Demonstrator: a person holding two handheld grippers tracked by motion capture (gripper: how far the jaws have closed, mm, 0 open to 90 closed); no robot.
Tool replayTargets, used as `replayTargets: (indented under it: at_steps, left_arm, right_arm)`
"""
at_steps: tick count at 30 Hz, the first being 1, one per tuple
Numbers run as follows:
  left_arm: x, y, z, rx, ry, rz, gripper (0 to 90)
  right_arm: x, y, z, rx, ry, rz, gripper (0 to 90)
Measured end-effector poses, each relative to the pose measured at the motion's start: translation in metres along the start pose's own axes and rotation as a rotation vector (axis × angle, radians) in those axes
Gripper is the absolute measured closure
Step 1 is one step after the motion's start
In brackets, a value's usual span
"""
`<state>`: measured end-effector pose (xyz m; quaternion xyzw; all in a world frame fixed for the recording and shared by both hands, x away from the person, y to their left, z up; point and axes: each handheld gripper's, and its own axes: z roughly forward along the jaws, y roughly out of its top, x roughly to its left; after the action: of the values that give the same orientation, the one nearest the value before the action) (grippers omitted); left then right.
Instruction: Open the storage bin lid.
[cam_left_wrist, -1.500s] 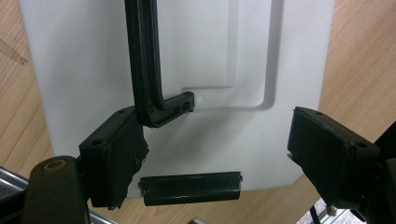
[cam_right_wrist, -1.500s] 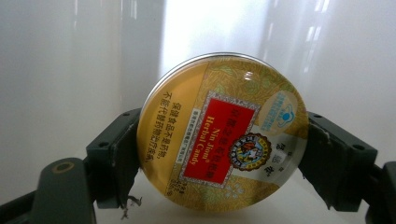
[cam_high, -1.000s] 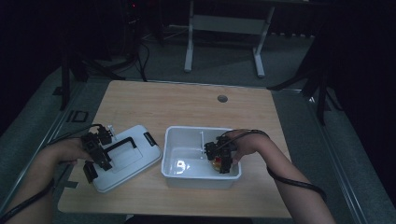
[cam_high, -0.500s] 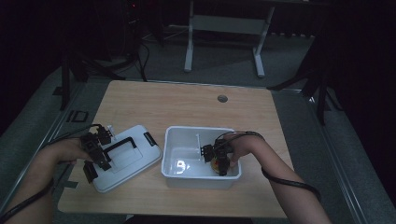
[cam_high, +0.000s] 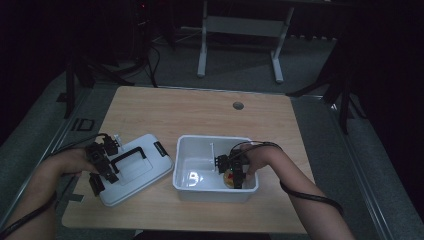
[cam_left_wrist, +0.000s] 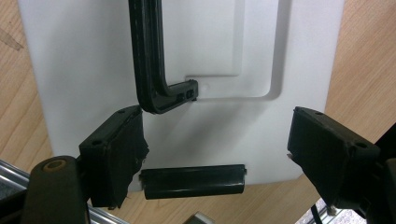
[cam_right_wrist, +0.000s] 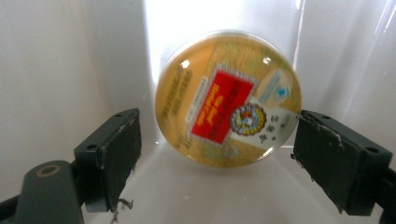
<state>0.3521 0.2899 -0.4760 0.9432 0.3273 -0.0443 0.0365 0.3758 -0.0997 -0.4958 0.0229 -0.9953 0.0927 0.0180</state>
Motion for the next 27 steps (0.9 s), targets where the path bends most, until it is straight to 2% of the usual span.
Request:
replayTargets:
  at_steps: [3, 6, 11, 16, 27]
  left_arm:
    - [0.000, 0.000, -0.001, -0.003, -0.001, -0.003, 18.4]
    - [0.000, 0.000, -0.002, 0.001, -0.001, -0.002, 18.4]
    - [0.000, 0.000, -0.002, -0.006, -0.002, -0.006, 18.4]
    - [0.000, 0.000, -0.001, -0.002, -0.004, -0.008, 18.4]
    - [0.001, -0.003, -0.002, 0.007, 0.001, -0.015, 18.4]
  right_arm:
    - [0.000, -0.002, -0.006, -0.026, -0.011, 0.003, 13.5]
    - [0.003, -0.006, -0.017, -0.068, -0.032, -0.016, 13.2]
    - [0.005, -0.016, -0.039, -0.156, -0.052, -0.011, 12.8]
    - [0.011, -0.030, -0.056, -0.207, -0.063, -0.018, 13.3]
    - [0.017, -0.065, -0.083, -0.315, -0.101, 0.010, 14.0]
